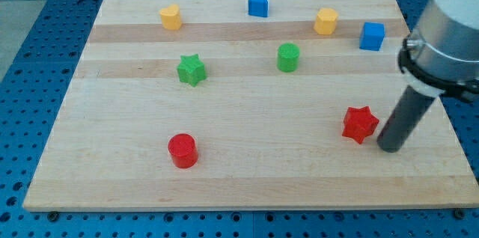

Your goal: Slide the red star towards the green circle

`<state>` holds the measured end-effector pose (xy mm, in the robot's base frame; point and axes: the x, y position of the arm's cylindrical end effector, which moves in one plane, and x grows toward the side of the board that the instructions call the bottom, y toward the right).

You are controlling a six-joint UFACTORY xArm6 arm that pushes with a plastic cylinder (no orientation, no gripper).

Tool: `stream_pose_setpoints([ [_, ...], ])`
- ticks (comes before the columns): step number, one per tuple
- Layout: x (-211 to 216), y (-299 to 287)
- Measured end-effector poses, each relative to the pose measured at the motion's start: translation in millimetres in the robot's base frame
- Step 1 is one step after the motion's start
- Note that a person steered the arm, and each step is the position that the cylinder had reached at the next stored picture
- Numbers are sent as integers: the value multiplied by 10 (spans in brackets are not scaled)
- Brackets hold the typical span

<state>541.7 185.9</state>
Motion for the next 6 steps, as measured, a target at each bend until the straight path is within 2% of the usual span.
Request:
stream_pose_setpoints([
  [6,-1,-411],
])
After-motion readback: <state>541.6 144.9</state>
